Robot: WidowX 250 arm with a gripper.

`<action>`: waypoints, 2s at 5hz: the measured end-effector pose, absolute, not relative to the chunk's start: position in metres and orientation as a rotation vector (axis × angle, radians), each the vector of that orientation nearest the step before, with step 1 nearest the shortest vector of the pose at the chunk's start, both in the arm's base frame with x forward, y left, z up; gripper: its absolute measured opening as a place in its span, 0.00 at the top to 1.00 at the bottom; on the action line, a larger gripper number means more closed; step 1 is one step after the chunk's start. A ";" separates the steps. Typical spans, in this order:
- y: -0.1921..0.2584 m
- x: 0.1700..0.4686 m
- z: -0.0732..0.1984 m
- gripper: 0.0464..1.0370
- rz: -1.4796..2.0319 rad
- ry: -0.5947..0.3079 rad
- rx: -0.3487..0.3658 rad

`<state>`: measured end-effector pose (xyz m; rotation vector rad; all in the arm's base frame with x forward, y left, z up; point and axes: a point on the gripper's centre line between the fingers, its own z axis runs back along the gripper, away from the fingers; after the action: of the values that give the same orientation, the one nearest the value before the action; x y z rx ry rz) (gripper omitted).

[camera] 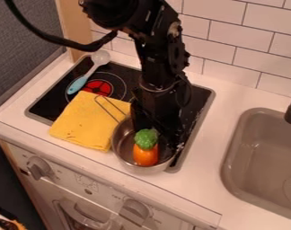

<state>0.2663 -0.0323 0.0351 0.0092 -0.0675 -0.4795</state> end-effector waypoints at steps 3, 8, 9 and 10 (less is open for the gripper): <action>-0.030 0.266 0.039 0.44 -0.498 -0.046 -0.013; 0.058 0.402 0.071 0.44 -0.182 -0.090 0.028; 0.075 0.406 0.063 0.44 -0.140 -0.078 0.049; 0.093 0.405 0.050 0.44 -0.096 -0.058 0.058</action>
<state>0.4053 0.0932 0.0499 0.0584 -0.0580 -0.0965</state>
